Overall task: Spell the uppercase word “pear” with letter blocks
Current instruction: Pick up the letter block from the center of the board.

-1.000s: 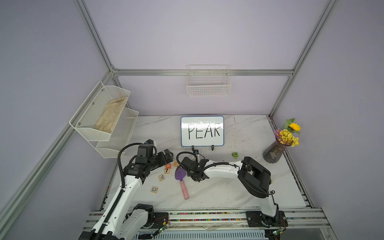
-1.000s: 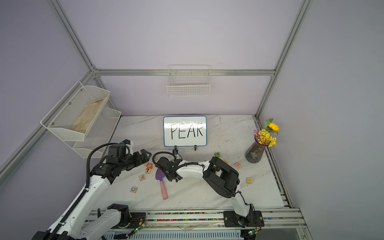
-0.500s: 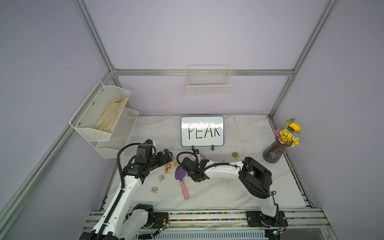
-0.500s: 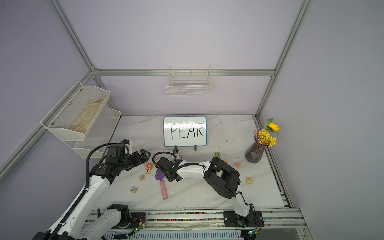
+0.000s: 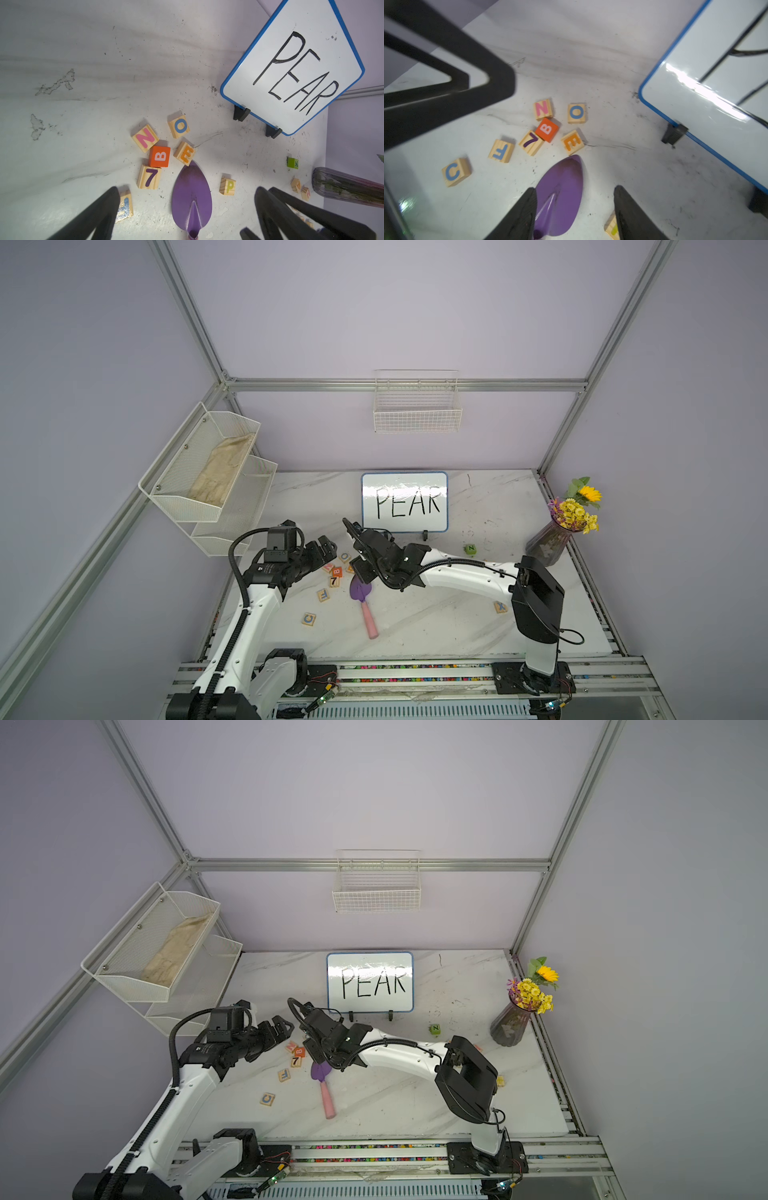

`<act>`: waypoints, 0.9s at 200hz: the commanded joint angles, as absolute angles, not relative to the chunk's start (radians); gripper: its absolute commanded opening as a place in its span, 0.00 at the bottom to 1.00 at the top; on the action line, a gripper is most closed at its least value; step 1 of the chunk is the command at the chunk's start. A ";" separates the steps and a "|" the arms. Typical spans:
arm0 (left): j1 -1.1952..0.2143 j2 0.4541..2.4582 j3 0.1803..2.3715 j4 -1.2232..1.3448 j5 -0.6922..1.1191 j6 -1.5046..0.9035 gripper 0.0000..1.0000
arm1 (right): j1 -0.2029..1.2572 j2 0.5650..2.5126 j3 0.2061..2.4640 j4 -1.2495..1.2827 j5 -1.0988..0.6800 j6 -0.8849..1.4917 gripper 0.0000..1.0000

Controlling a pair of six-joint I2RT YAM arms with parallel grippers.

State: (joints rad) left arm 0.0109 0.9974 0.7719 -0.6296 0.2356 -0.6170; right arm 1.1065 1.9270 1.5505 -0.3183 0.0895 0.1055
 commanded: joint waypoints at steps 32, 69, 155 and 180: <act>0.058 0.963 0.787 -0.638 0.214 -0.653 1.00 | 0.994 2.045 1.672 -0.455 -0.272 -0.195 0.62; 0.070 0.928 0.761 -0.640 0.192 -0.682 1.00 | 0.983 2.135 1.763 -0.568 -0.287 -0.300 0.60; 0.081 0.937 0.762 -0.646 0.198 -0.690 1.00 | 0.987 2.245 1.827 -0.539 -0.264 -0.302 0.55; 0.081 0.934 0.761 -0.646 0.195 -0.685 1.00 | 0.988 2.272 1.838 -0.508 -0.241 -0.281 0.55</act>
State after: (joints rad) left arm 0.0719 0.9398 0.7715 -0.6537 0.1955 -0.6804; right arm 0.9825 2.2452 1.8114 -0.5297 -0.2531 -0.2779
